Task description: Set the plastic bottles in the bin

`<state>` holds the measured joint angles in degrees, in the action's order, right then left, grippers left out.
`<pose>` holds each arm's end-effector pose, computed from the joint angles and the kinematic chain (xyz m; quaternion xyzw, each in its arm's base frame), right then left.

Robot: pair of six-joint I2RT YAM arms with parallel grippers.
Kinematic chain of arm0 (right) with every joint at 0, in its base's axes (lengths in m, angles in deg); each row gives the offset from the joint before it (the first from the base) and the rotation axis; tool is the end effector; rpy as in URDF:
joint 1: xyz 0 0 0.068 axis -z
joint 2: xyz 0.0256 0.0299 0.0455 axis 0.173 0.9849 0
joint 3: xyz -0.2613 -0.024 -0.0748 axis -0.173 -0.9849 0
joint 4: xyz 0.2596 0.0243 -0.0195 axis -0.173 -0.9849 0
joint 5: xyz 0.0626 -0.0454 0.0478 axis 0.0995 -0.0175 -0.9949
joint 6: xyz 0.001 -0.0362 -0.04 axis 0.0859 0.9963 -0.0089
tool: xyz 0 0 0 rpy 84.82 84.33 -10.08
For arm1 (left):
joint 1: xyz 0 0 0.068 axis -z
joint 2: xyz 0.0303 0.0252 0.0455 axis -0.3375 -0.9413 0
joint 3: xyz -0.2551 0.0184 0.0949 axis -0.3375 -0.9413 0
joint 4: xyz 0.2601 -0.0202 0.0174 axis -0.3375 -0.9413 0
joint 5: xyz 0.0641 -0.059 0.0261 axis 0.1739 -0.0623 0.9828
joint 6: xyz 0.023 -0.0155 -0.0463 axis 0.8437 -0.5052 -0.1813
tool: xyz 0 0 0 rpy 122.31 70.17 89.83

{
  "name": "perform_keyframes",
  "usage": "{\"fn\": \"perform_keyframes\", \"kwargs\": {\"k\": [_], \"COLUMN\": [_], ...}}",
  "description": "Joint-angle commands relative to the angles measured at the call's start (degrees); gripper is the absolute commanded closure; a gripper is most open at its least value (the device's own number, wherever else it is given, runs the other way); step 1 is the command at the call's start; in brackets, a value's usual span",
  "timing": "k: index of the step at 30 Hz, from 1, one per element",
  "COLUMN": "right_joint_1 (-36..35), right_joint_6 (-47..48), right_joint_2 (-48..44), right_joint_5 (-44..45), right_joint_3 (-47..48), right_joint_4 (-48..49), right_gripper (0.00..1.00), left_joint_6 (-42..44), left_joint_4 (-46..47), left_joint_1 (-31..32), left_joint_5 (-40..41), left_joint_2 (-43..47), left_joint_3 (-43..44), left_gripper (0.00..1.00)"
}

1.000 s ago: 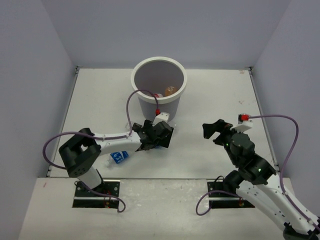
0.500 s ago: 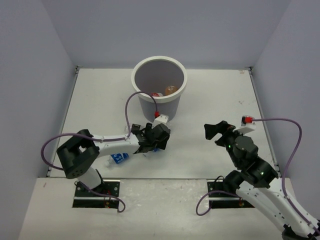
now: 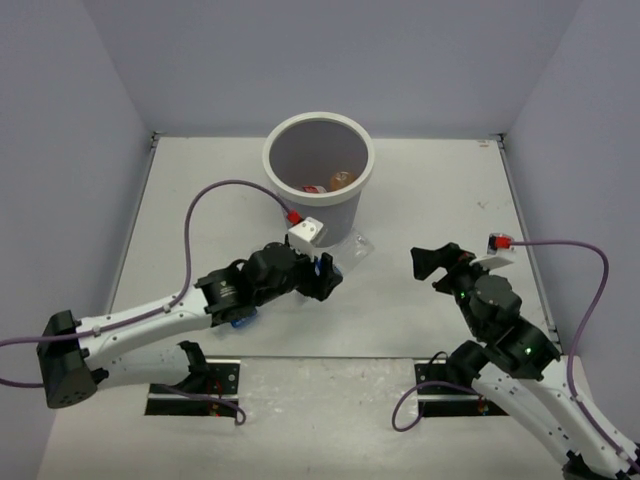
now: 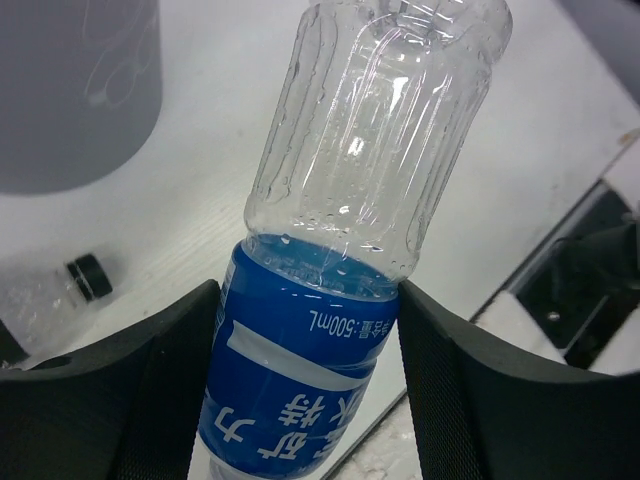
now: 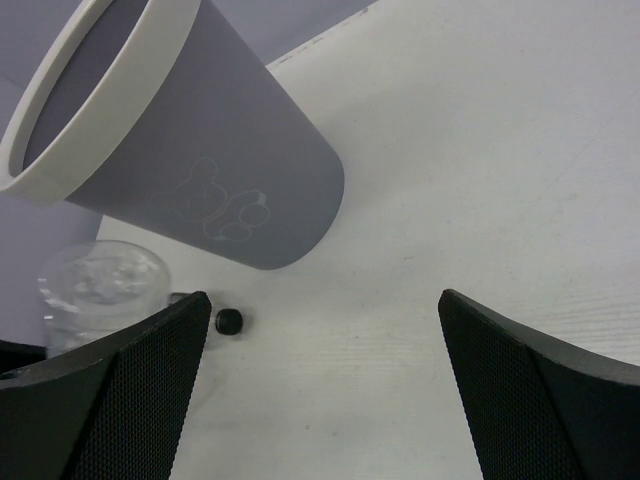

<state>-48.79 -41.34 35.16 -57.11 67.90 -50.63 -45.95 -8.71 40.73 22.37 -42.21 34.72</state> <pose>0.0846 0.0467 0.2957 0.1668 0.7515 0.2492 0.5876 0.1295 -0.2143 0.2845 0.1947 0.8267 -0.2990 0.4350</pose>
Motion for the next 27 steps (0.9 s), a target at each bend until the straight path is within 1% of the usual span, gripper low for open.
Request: {"fn": "perform_keyframes", "kwargs": {"k": [1, 4, 8, 10, 11, 12, 13, 16, 18, 19, 22, 24, 27], "right_joint_1": [0.15, 0.15, 0.15, 0.15, 0.15, 0.15, 0.15, 0.15, 0.15, 0.15, 0.15, 0.15, 0.15], "right_joint_6": [-1.65, -1.47, -0.89, -0.63, -0.63, -0.63, -0.61, -0.37, -0.36, -0.25, 0.16, 0.16, 0.07], "right_joint_2": [-1.26, -1.15, -0.33, -0.28, -0.15, -0.15, -0.14, -0.04, 0.20, 0.38, 0.74, 0.82, 0.37], "right_joint_5": [2.28, 2.16, 2.23, 2.23, 2.17, 1.93, 1.78, 1.61, 1.70, 1.58, 1.26, 0.73, 0.45], "right_joint_3": [-0.45, -0.22, 0.68, 0.78, 0.78, 0.74, 0.59, 0.32, 0.25, 0.31, 0.70, 0.85, 0.63], "right_joint_4": [-0.49, -0.53, -0.79, -0.88, -0.86, -0.81, -0.87, -0.79, -0.79, -0.79, -0.79, -0.79, -0.79], "right_gripper": [0.01, 0.01, 0.01, 0.01, 0.01, 0.01, 0.01, 0.01, 0.01, 0.01, 0.01, 0.01, 0.01], "left_joint_6": [5.58, 7.65, 11.88, 13.45, 14.13, 15.00, 15.89, 18.66, 19.82, 20.11, 18.60, 18.59, 19.06], "left_joint_4": [9.66, 11.19, 12.89, 14.82, 15.29, 17.20, 18.55, 18.87, 17.21, 16.39, 13.17, 13.01, 11.17], "left_joint_1": [0.28, 0.21, 0.19, 0.19, 0.19, 0.16, -0.11, -1.97, -4.81, -6.62, -11.56, -14.02, -16.26], "left_joint_5": [-4.13, -1.00, -0.30, 3.04, 5.91, 11.85, 17.59, 23.52, 22.81, 21.30, 18.70, 18.42, 19.97], "left_joint_2": [6.21, 6.97, 6.23, 5.91, 5.61, 4.89, 3.10, -2.85, -7.38, -9.43, -14.84, -18.55, -22.95], "left_joint_3": [3.02, 7.66, 14.78, 16.67, 17.16, 19.35, 21.91, 29.04, 32.60, 34.98, 42.24, 43.91, 45.95], "left_gripper": [1.00, 0.99, 1.00, 1.00, 0.99, 0.97, 0.96, 0.96, 0.95, 0.93, 0.91, 0.91, 0.85]}}
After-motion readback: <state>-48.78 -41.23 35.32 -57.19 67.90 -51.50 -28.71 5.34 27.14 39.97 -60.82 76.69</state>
